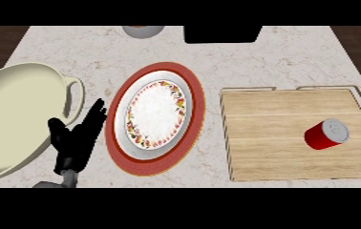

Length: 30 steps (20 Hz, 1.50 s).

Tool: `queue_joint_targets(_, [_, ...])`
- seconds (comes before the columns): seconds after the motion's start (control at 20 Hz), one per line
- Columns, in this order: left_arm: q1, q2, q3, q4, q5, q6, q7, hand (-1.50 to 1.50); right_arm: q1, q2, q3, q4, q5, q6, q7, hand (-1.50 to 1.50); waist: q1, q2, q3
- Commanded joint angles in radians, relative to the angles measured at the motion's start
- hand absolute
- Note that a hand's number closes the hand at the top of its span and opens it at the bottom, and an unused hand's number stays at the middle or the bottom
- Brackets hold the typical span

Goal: Pick the can from the tray and place it in the plate

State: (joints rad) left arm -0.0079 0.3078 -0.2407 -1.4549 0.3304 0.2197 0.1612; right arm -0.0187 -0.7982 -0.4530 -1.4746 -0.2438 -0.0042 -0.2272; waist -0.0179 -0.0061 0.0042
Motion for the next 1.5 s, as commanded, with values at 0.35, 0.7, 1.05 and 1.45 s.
queue_joint_targets(0.35, [0.016, -0.028, -0.023, 0.008, -0.022, 0.001, 0.021, 0.0, 0.177, -0.284, 0.074, -0.13, 0.133, 0.275, 0.195, -1.5, 0.007, 0.005, -0.006])
queue_joint_targets(0.7, [0.001, -0.066, -0.019, 0.051, -0.04, -0.013, -0.011, 0.0, 0.197, -0.275, 0.132, -0.358, 0.198, 0.289, 0.466, -1.5, 0.007, 0.005, -0.006])
queue_joint_targets(1.05, [0.065, -0.069, -0.047, -0.032, -0.094, 0.005, 0.018, 0.0, 0.112, -0.136, 0.319, -0.474, 0.375, 0.203, 0.675, -1.5, 0.026, 0.006, -0.004])
queue_joint_targets(1.45, [0.086, -0.076, 0.012, -0.015, -0.071, -0.049, -0.007, 0.0, 0.079, -0.006, 0.425, -0.461, 0.461, 0.277, 0.756, -1.5, 0.025, 0.006, -0.005])
